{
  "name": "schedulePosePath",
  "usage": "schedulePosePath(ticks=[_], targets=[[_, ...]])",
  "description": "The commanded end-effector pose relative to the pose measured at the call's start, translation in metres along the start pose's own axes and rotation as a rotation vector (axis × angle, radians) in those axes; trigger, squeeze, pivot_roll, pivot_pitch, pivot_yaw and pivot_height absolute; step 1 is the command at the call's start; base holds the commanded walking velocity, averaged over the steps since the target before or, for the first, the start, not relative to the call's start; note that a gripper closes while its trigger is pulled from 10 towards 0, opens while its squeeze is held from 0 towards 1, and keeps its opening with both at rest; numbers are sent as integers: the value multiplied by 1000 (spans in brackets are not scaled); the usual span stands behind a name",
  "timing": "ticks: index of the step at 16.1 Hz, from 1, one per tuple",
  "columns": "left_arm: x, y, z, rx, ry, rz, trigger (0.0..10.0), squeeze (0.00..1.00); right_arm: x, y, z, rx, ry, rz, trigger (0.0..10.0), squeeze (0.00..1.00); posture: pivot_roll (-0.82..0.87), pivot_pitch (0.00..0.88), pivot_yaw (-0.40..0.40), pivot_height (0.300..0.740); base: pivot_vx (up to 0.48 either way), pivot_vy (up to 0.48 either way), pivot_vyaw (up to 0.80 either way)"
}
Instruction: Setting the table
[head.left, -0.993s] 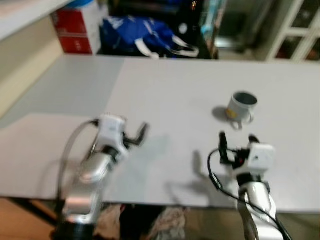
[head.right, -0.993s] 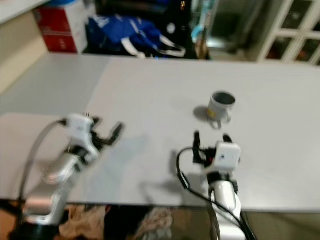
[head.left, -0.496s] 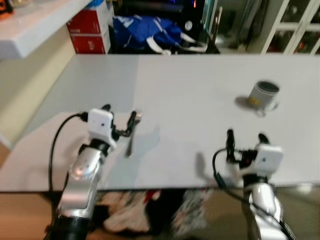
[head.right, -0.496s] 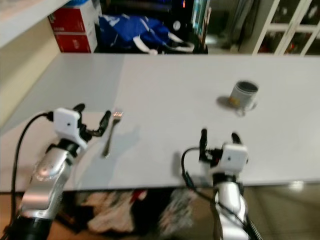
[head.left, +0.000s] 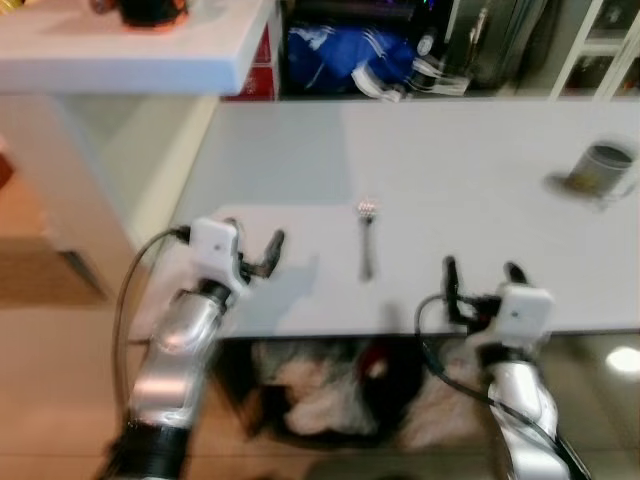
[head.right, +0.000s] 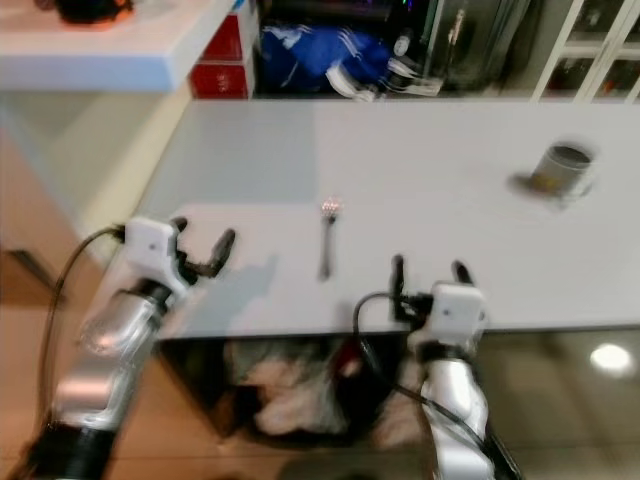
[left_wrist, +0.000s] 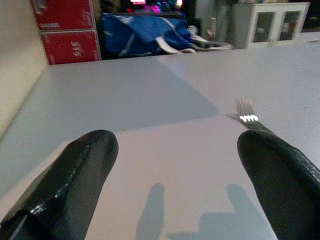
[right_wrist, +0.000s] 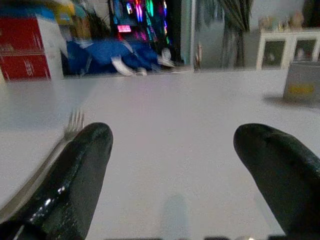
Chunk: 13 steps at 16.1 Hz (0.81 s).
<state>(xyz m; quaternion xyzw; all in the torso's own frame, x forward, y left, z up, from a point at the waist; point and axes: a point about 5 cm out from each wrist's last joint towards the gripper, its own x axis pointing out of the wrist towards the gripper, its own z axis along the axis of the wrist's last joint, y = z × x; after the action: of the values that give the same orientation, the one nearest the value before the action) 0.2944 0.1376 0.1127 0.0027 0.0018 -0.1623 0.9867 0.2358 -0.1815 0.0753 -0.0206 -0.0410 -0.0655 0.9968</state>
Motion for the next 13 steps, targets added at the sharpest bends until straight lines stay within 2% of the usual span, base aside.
schedulePosePath(ticks=[1, 3, 6, 9, 13], targets=[[0, 9, 5, 5, -4, 33, 10000, 0, 2, 5, 4, 16, -17, 10, 10000, 0, -82, 0, 24, 727, 0, 480, 0], [0, 10, 3, -20, 13, 53, 10000, 0, 2, 5, 4, 16, -13, 16, 10000, 0, -79, 0, 22, 727, 0, 480, 0], [0, 10, 3, 7, 24, 56, 10000, 0, 3, 7, 4, 9, -13, 30, 10000, 0, -74, 0, 22, 727, 0, 480, 0], [0, 8, 4, 12, 27, 54, 10000, 0, 5, 9, 2, -9, 2, 48, 10000, 0, -74, 0, 19, 727, 0, 480, 765], [1, 8, 4, 21, 32, 51, 10000, 0, 4, 8, 1, -14, 12, 45, 10000, 0, -73, 0, 18, 727, 0, 480, 0]])
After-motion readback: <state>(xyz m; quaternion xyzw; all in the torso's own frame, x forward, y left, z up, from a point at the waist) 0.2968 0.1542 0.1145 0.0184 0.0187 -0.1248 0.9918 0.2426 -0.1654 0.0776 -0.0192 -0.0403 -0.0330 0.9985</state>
